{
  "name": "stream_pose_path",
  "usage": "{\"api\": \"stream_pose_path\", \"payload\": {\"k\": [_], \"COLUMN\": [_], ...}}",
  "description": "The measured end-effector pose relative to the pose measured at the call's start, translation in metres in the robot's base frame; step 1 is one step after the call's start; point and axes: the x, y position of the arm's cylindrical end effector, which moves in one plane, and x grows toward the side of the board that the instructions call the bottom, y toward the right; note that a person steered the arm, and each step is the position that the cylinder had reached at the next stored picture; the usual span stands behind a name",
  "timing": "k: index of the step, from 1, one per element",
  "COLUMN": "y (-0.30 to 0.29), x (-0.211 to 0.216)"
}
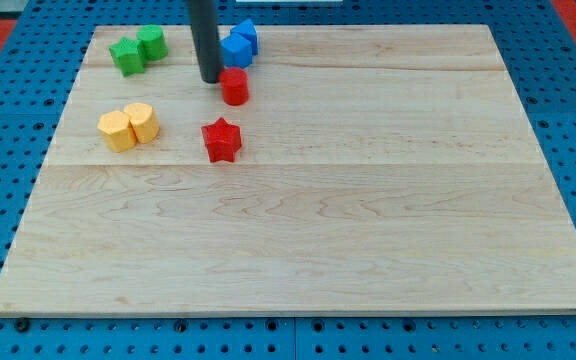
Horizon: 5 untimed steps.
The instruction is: Move the red circle to the right of the red star
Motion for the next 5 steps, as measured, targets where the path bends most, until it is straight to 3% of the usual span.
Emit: {"api": "stream_pose_path", "payload": {"k": [1, 2, 4, 5], "y": [0.033, 0.059, 0.075, 0.052], "x": [0.042, 0.045, -0.005, 0.02]}}
